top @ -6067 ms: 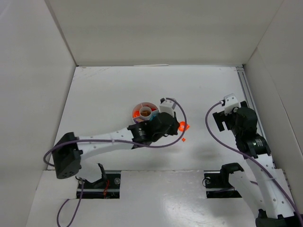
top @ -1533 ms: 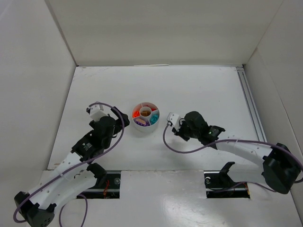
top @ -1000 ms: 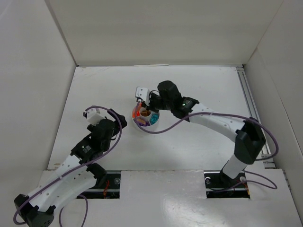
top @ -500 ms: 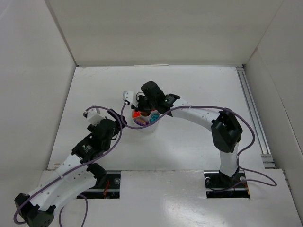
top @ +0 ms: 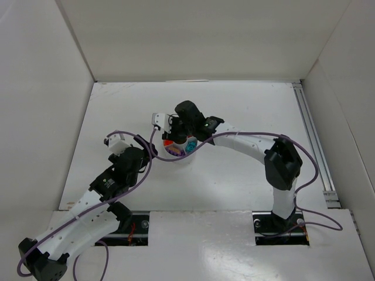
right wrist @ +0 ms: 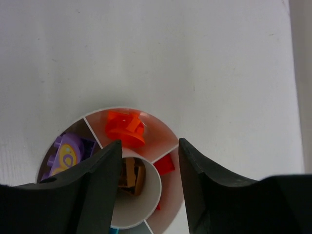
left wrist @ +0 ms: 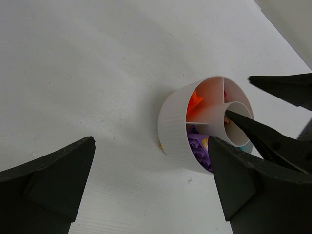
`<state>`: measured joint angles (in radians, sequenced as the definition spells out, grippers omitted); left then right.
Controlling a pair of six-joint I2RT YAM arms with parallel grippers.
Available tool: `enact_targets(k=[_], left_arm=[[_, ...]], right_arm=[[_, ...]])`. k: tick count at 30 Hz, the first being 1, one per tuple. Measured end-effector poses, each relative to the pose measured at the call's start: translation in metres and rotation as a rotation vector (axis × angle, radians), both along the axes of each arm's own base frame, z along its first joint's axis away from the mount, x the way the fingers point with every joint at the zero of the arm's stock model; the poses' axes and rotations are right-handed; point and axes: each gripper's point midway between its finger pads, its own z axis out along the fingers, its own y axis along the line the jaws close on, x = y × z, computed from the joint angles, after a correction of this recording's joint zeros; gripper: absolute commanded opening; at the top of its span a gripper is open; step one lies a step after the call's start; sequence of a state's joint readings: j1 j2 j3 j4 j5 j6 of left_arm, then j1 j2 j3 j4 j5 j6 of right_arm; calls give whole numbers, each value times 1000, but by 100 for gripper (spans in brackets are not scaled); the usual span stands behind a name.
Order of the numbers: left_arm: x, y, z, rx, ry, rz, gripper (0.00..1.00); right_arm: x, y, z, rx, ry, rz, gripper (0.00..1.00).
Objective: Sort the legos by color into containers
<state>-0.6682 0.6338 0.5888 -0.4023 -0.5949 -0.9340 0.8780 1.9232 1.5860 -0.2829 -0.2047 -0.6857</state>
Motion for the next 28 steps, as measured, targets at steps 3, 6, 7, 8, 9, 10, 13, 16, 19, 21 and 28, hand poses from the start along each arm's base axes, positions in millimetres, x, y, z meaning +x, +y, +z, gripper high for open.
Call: enact_targets(k=[3,6,7,8,9,10,13,16,19,21,28], left_arm=[[-1,1,-1,4,6,0,100],[-1,1,-1,5,6,-1,100],[-1,1,-1,5,5,-2,100],[-1,1,-1,6,4,-3,100],[-1,1,-1,10,4,-5,100],[-1,1,-1,15,4,-8,100],[1,0,1,33,7,-17,100],[6,-3,9,35,-2,-20,100],[8,-5,14,31,-15,-21,100],[9,-5,15,30,-18,-22,100],[9,-6,14,26,-13,-33,100]], right_arm=[[-2,-13,20,10,-46,-31,66],[-9,-44,56,29,-125,-105,83],[-12,-57,71,48,-155,-137,95],[-16,-73,86,67,-178,-172,98],[-21,-90,99,86,-202,-208,100],[-23,-109,111,109,-221,-248,100],[-24,-186,124,164,-250,-429,100],[-27,-280,105,153,-242,-681,100],[-48,-344,80,124,-224,-875,100],[-68,-367,70,131,-220,-941,100],[-102,-392,88,277,-293,-1018,100]])
